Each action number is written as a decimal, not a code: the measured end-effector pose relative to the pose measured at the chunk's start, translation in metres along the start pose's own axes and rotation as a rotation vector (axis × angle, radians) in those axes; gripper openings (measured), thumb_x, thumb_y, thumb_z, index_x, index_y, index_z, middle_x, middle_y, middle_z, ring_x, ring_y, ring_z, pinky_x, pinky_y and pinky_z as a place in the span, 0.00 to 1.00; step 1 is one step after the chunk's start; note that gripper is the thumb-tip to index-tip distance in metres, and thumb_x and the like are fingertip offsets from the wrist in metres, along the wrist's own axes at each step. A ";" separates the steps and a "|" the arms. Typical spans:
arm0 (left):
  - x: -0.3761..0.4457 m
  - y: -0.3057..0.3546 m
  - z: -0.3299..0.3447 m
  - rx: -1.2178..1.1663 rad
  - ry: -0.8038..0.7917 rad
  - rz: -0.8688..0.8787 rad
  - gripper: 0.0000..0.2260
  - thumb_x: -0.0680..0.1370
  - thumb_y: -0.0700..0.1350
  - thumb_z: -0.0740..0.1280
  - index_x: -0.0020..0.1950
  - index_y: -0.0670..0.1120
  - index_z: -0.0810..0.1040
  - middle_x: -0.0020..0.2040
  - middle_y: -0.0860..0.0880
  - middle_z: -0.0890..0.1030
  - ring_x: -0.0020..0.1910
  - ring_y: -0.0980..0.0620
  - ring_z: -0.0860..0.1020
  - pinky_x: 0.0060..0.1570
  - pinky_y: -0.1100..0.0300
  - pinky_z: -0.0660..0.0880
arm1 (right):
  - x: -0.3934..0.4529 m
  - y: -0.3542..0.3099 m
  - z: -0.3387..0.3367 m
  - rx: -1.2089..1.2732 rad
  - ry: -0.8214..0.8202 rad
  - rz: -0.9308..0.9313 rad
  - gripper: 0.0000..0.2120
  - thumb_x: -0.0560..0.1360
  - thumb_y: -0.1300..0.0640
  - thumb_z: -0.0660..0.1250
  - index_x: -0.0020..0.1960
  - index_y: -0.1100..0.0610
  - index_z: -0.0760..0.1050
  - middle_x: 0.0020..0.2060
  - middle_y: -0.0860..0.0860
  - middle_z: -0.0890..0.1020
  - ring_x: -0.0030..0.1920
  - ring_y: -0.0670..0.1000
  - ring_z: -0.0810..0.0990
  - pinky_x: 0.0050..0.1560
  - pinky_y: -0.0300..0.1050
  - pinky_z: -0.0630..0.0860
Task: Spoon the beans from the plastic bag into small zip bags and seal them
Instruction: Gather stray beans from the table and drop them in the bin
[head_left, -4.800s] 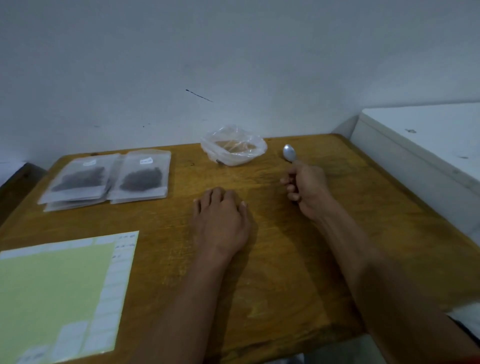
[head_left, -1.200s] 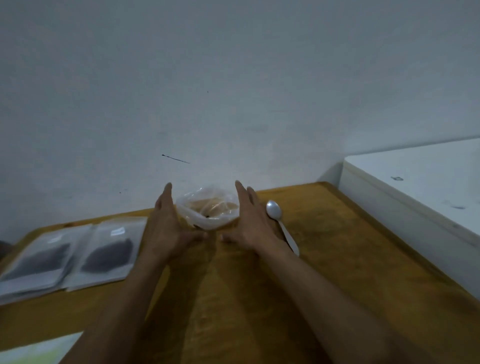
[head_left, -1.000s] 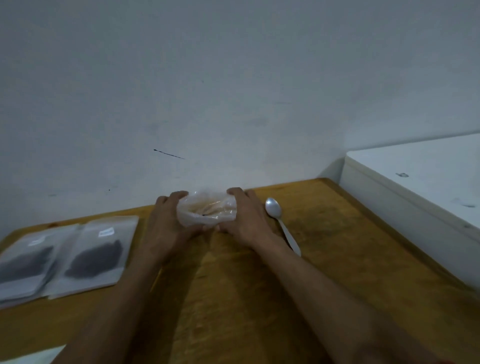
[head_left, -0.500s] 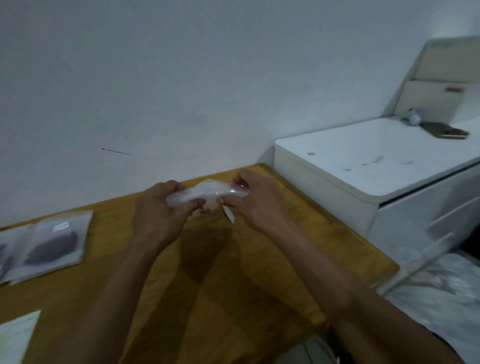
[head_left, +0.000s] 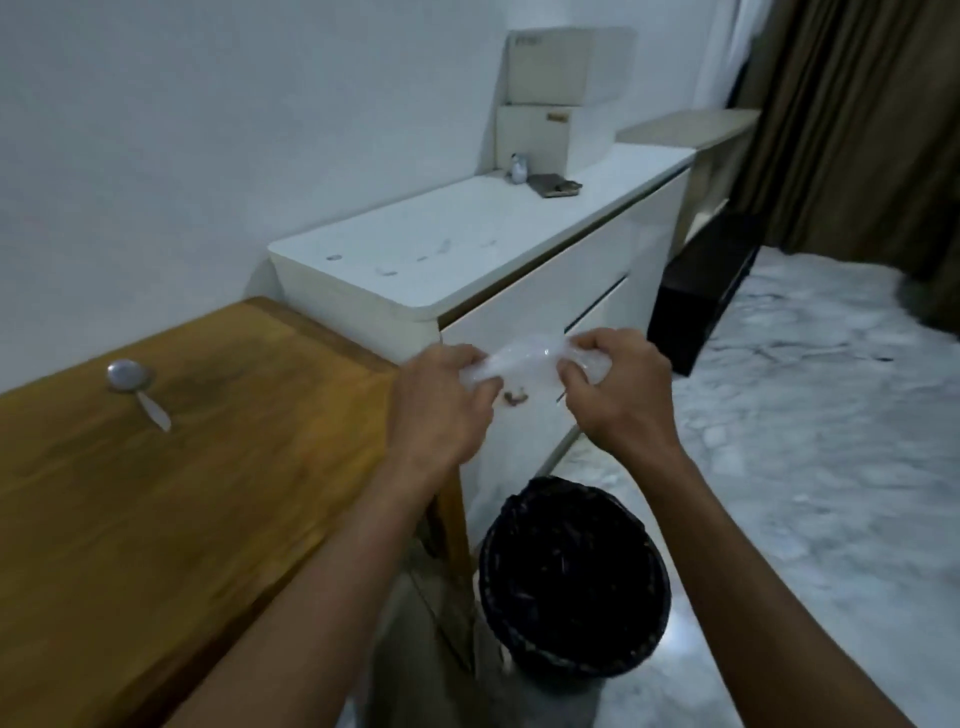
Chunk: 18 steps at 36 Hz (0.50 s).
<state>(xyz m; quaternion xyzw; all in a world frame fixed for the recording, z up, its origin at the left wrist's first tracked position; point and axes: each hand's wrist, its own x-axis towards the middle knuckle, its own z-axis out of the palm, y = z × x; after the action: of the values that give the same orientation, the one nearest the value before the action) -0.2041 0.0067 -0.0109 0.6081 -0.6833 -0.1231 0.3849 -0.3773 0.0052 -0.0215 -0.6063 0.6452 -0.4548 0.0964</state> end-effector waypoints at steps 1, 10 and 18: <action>-0.002 0.002 0.019 0.008 -0.043 -0.006 0.14 0.76 0.49 0.72 0.60 0.49 0.83 0.57 0.50 0.83 0.52 0.53 0.79 0.54 0.58 0.76 | -0.004 0.017 -0.001 -0.013 0.006 0.039 0.11 0.73 0.56 0.72 0.55 0.55 0.82 0.53 0.54 0.82 0.56 0.56 0.78 0.59 0.42 0.71; -0.039 -0.030 0.142 0.116 -0.394 -0.072 0.17 0.75 0.46 0.69 0.64 0.48 0.78 0.57 0.48 0.82 0.54 0.47 0.80 0.54 0.52 0.79 | -0.056 0.137 0.032 0.010 -0.133 0.365 0.13 0.72 0.62 0.70 0.55 0.55 0.81 0.52 0.53 0.81 0.55 0.53 0.78 0.51 0.34 0.65; -0.063 -0.077 0.202 0.087 -0.670 -0.144 0.18 0.75 0.42 0.71 0.64 0.48 0.76 0.59 0.49 0.80 0.57 0.50 0.80 0.50 0.60 0.77 | -0.090 0.192 0.069 -0.025 -0.277 0.528 0.13 0.71 0.64 0.65 0.55 0.55 0.77 0.52 0.56 0.79 0.55 0.55 0.78 0.48 0.41 0.74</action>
<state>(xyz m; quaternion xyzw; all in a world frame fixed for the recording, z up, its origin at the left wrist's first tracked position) -0.2859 -0.0129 -0.2202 0.5964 -0.7316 -0.3137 0.1034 -0.4419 0.0225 -0.2348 -0.4751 0.7667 -0.3188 0.2911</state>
